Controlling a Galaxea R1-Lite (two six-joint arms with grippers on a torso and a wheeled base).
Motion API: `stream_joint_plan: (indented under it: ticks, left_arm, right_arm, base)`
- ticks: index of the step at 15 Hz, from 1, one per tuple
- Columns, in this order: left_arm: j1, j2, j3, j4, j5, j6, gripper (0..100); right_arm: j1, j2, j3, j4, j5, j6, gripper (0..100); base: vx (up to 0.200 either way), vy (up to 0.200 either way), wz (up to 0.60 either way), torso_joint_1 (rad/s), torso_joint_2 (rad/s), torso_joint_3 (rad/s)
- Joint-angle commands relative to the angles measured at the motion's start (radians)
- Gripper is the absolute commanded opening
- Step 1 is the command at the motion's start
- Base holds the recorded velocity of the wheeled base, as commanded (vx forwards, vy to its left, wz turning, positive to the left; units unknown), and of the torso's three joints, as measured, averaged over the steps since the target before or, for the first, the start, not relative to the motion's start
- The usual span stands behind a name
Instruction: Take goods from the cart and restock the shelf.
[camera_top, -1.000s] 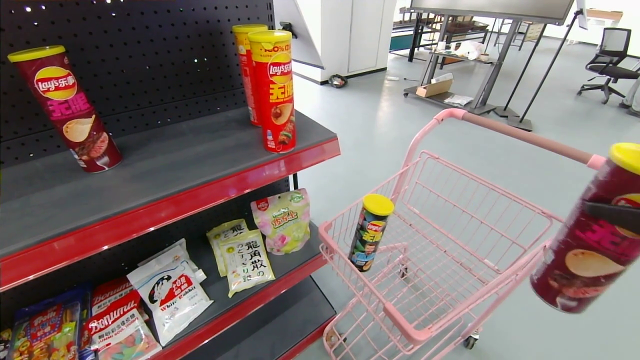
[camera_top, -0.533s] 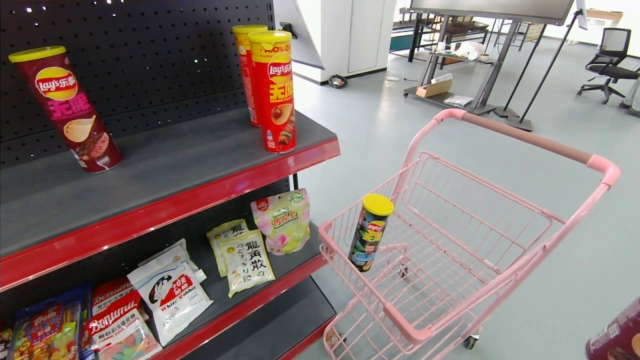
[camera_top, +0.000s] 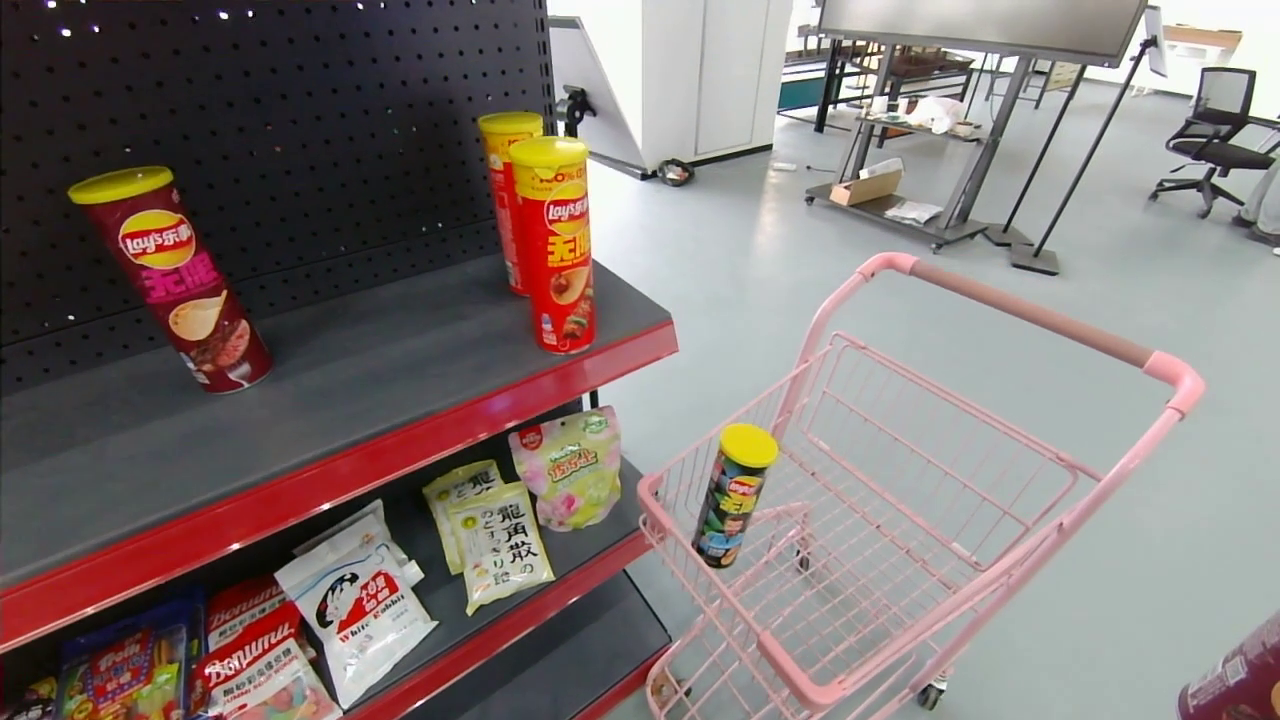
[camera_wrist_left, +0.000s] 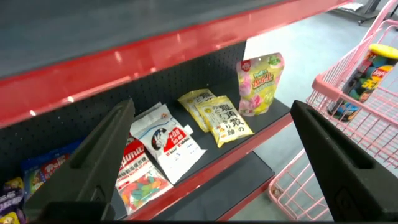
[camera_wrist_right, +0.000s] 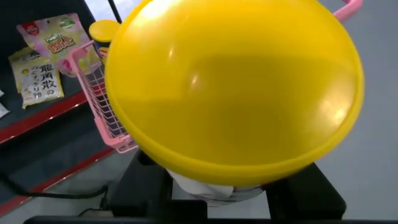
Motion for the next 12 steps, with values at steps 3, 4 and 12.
stream_joint_plan:
  ticks: [3,4,12]
  left_arm:
    - [0.0,0.0,0.0,0.001,0.001,0.0,100]
    - [0.0,0.0,0.0,0.001,0.0,0.0,100]
    - [0.0,0.0,0.0,0.001,0.001,0.0,100]
  right_arm:
    - [0.001,0.025,0.0,0.0,0.0,-0.001,0]
    - [0.001,0.026,0.0,0.0,0.0,-0.001,0]
    - [-0.001,0.075,0.002,-0.051,0.0,-0.009,0]
  base:
    - [0.0,0.0,0.0,0.22,-0.54,-0.326]
    - [0.0,0.0,0.0,0.183,-0.43,-0.251]
    - [0.0,0.0,0.0,0.163,-0.38,-0.22]
